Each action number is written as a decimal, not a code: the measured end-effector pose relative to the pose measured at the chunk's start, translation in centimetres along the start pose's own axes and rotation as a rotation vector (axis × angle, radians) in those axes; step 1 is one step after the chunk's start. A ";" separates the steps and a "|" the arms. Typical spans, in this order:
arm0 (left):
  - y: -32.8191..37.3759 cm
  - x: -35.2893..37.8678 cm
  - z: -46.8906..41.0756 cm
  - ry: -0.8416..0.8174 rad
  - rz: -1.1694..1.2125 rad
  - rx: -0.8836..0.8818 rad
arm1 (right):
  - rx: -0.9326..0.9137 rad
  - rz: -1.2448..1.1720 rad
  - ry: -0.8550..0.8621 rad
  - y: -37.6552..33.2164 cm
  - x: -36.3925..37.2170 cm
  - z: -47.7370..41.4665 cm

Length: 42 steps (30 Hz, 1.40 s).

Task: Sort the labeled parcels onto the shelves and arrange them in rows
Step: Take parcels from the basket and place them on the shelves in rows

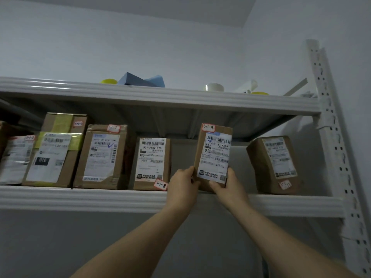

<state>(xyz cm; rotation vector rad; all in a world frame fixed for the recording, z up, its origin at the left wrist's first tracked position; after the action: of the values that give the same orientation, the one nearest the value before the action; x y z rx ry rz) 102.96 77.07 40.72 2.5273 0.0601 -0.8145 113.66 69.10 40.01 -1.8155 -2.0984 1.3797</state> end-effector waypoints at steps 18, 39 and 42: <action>-5.3 -4.5 0.6 0.293 -0.019 -0.349 | -0.005 -0.016 -0.286 -1.3 1.8 -5.0; -3.9 -3.7 2.5 0.271 -0.090 -0.252 | -0.043 0.078 -0.271 -1.6 3.2 -4.1; -2.3 -2.5 3.6 0.213 -0.165 -0.104 | -0.073 0.211 -0.163 -0.9 2.0 -1.7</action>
<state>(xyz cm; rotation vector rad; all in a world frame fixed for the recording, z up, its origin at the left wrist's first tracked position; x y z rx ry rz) 98.53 77.72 38.53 2.5239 0.3758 -0.5833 113.21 71.79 40.59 -2.0719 -2.1087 1.5679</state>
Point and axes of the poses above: each hand's wrist, its own z-axis away from the middle knuckle, its own x-axis out of the palm, y = z × x, the point moved 2 cm from there along -z, towards the middle knuckle, and after that the axes turned 12 degrees about -y, right-handed, at the moved point
